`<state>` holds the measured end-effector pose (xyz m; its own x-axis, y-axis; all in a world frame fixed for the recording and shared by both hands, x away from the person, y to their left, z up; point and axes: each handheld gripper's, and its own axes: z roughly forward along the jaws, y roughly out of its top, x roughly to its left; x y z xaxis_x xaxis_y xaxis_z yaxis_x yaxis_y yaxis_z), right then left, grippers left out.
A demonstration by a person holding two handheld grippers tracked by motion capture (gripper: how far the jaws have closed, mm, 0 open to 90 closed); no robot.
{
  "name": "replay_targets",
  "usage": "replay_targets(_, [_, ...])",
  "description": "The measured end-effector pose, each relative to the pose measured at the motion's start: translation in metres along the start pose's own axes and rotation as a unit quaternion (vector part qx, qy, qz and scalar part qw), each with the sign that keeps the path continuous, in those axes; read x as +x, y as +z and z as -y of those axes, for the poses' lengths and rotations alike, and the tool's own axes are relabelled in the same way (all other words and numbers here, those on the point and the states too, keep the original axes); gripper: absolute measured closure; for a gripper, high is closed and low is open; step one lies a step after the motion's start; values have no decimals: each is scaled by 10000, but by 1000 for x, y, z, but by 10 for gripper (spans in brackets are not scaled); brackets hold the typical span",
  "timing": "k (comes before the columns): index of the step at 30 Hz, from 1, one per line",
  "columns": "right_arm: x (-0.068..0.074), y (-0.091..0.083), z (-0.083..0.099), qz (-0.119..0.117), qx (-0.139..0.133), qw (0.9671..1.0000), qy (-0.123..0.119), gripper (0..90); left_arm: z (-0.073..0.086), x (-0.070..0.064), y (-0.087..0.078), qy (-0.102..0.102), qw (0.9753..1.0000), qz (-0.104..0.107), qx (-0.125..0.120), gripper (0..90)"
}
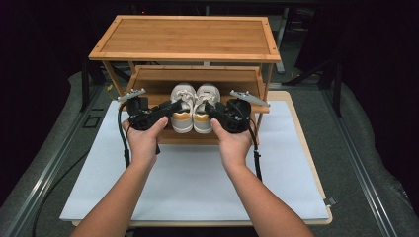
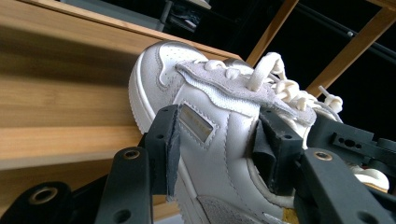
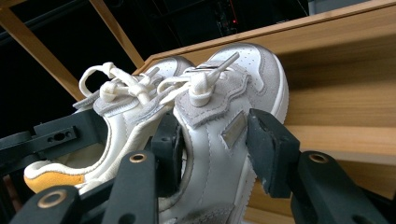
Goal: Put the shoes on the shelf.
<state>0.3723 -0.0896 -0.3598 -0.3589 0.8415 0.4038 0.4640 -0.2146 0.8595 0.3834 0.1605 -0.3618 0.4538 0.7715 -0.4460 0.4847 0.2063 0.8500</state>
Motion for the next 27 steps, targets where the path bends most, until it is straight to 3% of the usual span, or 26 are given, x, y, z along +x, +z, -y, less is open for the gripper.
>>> replay_targets(13, [-10, 18, -9, 63, 23, 10000, 70, 569, -7, 7, 18, -143, 9998, -70, 77, 543])
replay_targets(22, [-24, 30, -14, 44, 61, 9997, 250, 568, -13, 11, 35, -190, 9996, -90, 185, 542])
replay_targets(27, [-27, 36, -18, -18, 85, 9993, 360, 568, -19, 18, 39, -311, 9994, -22, 179, 542])
